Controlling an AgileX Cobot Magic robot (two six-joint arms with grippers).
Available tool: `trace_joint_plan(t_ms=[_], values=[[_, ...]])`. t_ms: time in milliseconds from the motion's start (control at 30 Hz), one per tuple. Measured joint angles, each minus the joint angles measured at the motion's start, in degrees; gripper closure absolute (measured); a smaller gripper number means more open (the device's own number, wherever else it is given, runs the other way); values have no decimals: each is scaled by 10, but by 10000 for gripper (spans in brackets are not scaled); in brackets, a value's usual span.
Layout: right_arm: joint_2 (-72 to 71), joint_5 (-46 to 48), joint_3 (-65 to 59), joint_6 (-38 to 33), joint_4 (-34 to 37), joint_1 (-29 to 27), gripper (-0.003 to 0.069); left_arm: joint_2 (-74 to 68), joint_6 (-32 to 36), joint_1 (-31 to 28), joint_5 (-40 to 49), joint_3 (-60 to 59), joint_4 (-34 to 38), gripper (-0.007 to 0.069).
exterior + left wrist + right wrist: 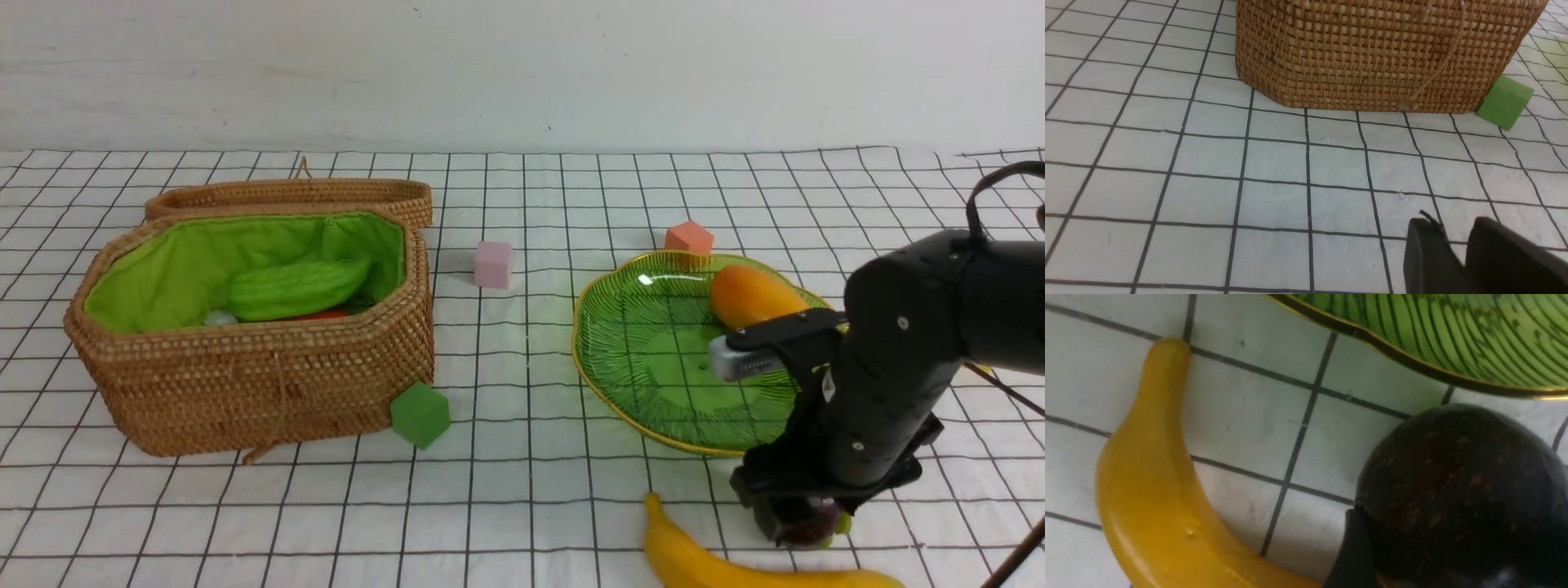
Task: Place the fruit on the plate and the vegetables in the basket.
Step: Use the right arm to grab a mangosteen and put it into the right plate
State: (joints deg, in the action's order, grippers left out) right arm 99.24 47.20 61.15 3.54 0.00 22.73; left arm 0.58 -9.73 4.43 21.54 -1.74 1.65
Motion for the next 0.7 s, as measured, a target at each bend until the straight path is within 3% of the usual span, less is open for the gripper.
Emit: trace_joint_plan(t_ms=[467, 533, 700], values=[[-85, 126, 72, -16, -5, 0, 106, 0, 0, 0, 0, 0, 0, 459], [-92, 115, 89, -16, -7, 0, 106, 0, 0, 0, 0, 0, 0, 459], [-70, -28, 135, -16, -5, 0, 106, 0, 0, 0, 0, 0, 0, 452]])
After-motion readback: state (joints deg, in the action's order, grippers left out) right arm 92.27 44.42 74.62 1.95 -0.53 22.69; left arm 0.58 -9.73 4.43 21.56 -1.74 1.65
